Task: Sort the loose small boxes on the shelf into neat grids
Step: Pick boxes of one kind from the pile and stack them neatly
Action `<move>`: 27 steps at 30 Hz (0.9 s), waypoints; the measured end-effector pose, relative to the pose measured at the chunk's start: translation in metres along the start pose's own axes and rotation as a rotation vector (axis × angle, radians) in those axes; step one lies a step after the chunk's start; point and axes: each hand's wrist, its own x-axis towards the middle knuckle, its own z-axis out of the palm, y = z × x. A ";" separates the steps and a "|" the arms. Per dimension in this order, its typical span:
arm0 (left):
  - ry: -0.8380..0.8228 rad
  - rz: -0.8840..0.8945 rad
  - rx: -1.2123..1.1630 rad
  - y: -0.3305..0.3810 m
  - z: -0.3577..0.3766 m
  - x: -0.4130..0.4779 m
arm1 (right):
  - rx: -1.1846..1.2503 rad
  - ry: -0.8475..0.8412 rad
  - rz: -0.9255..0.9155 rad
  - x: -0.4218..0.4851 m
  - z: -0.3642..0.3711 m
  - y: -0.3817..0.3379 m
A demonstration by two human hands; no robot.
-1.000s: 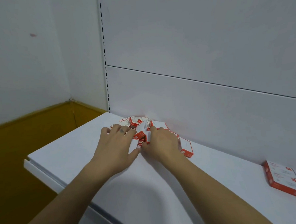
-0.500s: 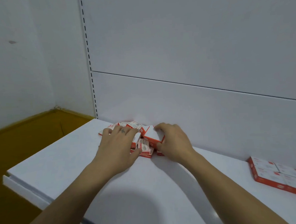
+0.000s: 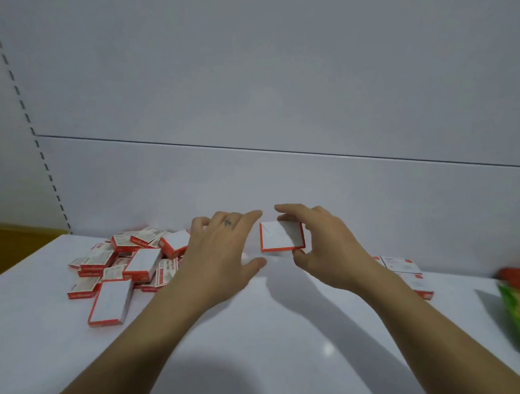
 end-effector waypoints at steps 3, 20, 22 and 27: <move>-0.019 0.036 -0.126 0.021 0.010 0.010 | -0.005 0.004 0.034 -0.015 -0.009 0.014; 0.034 0.159 -0.585 0.123 0.072 0.028 | 0.433 0.178 0.623 -0.079 -0.033 0.074; 0.042 0.174 -0.624 0.130 0.077 0.026 | 0.605 0.157 0.627 -0.083 -0.034 0.082; -0.074 0.088 -0.715 0.126 0.086 0.009 | 1.207 0.038 0.590 -0.097 -0.031 0.096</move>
